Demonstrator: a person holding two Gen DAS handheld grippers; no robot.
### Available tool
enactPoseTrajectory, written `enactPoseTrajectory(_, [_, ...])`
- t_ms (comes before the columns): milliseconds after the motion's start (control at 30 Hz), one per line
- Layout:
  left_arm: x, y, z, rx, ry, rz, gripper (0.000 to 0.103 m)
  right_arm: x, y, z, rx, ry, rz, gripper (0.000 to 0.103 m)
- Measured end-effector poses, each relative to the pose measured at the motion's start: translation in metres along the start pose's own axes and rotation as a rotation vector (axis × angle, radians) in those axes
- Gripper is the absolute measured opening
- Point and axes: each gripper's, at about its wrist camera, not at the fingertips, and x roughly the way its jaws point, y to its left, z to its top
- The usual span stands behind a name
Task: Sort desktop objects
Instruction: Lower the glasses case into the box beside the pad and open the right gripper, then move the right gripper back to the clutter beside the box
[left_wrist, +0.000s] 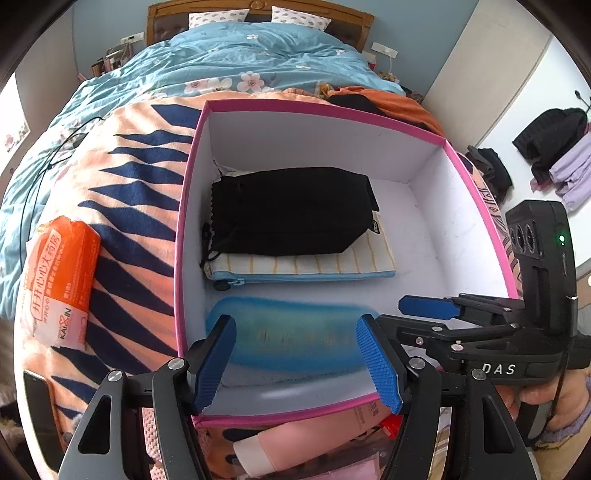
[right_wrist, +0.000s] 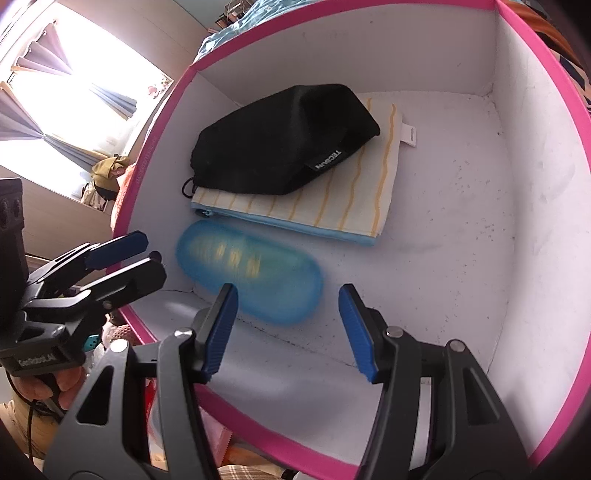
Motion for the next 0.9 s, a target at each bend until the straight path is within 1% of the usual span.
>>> enactPoseTrajectory(467, [-0.006,0.004,-0.008,-0.028,-0.004,-0.05,0.069,0.012,0.013,0.003,-0.003,0.044,0.01,0.06])
enactPoseTrajectory(567, [-0.008,0.006,-0.011,-0.041,-0.003,-0.069,0.069,0.014,0.015,0.004,0.007,0.059,0.011,0.061])
enactPoseTrajectory(633, [-0.01,0.006,-0.013,-0.046,-0.006,-0.078,0.069,0.015,0.016,0.005,0.006,0.065,0.011,0.065])
enactPoseTrajectory(700, [-0.014,0.007,-0.015,-0.051,-0.013,-0.083,0.069,0.014,0.017,0.006,0.007,0.065,0.022,0.065])
enactPoseTrajectory(767, [-0.018,0.008,-0.017,-0.055,-0.02,-0.088,0.069,0.011,0.014,0.006,0.018,0.06,0.061,0.065])
enactPoseTrajectory(867, [-0.025,0.009,-0.019,-0.063,-0.037,-0.096,0.069,0.008,0.013,0.006,0.029,0.046,0.087,0.065])
enactPoseTrajectory(900, [-0.028,0.009,-0.02,-0.098,-0.053,-0.092,0.069,0.003,0.012,0.005,0.032,0.026,0.083,0.065])
